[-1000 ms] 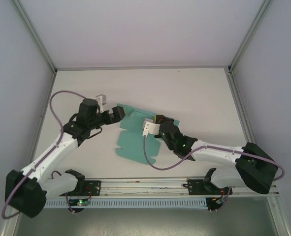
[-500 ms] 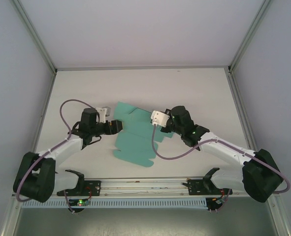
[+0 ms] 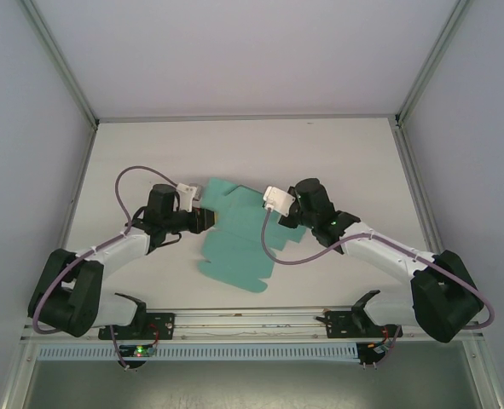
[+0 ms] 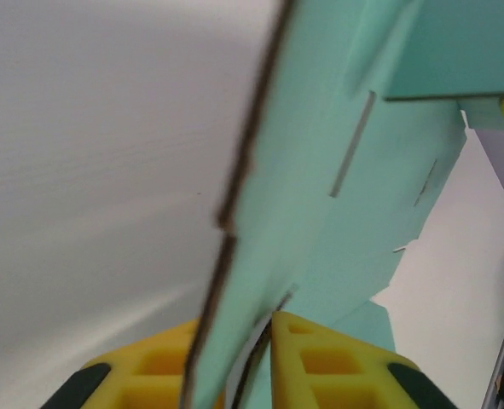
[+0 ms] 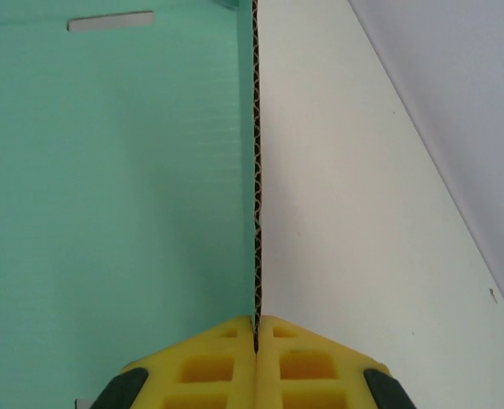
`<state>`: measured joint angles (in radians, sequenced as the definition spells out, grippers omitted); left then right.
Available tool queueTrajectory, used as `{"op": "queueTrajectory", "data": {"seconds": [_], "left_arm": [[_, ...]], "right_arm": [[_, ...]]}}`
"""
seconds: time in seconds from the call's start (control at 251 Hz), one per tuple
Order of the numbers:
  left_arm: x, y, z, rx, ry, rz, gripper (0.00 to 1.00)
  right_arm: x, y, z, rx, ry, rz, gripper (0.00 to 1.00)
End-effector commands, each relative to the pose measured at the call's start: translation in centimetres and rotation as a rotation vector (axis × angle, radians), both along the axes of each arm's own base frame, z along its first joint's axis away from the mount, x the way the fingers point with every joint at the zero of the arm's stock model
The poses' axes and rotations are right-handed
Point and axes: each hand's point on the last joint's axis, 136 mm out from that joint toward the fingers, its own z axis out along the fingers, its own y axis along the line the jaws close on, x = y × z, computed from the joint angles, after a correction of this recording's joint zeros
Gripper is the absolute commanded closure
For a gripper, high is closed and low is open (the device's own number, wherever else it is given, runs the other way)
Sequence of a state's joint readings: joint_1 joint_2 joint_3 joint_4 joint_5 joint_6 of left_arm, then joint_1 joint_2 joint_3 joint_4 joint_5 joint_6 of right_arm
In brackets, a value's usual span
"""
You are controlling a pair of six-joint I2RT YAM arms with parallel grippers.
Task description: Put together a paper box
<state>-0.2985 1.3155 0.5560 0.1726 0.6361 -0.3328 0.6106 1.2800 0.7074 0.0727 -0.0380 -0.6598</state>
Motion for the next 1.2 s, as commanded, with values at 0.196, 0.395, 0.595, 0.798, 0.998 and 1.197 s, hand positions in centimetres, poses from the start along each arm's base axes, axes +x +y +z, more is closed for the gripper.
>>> {"op": "queueTrajectory", "data": {"seconds": [0.196, 0.395, 0.595, 0.798, 0.998, 1.197], "left_arm": [[-0.7, -2.0, 2.7, 0.195, -0.156, -0.015, 0.86], [-0.5, -3.4, 2.4, 0.234, -0.165, -0.009, 0.83], [-0.6, -5.8, 1.6, 0.196, -0.143, -0.059, 0.66], [-0.7, -4.6, 1.7, 0.227, -0.154, 0.002, 0.46], [-0.9, -1.2, 2.2, 0.273, -0.165, 0.151, 0.18], [-0.5, 3.3, 1.6, 0.243, -0.085, 0.284, 0.0]], "right_arm": [[-0.4, 2.1, 1.9, 0.048, -0.03, -0.005, 1.0], [-1.1, 2.8, 1.8, 0.069, -0.029, -0.001, 1.0], [-1.4, 2.6, 1.5, 0.082, -0.028, -0.019, 1.0], [-1.4, 1.5, 1.4, 0.068, -0.046, -0.051, 1.0], [-1.3, 0.6, 1.3, 0.054, -0.05, -0.059, 1.0], [-1.7, 0.6, 1.1, 0.063, -0.027, -0.017, 1.0]]}}
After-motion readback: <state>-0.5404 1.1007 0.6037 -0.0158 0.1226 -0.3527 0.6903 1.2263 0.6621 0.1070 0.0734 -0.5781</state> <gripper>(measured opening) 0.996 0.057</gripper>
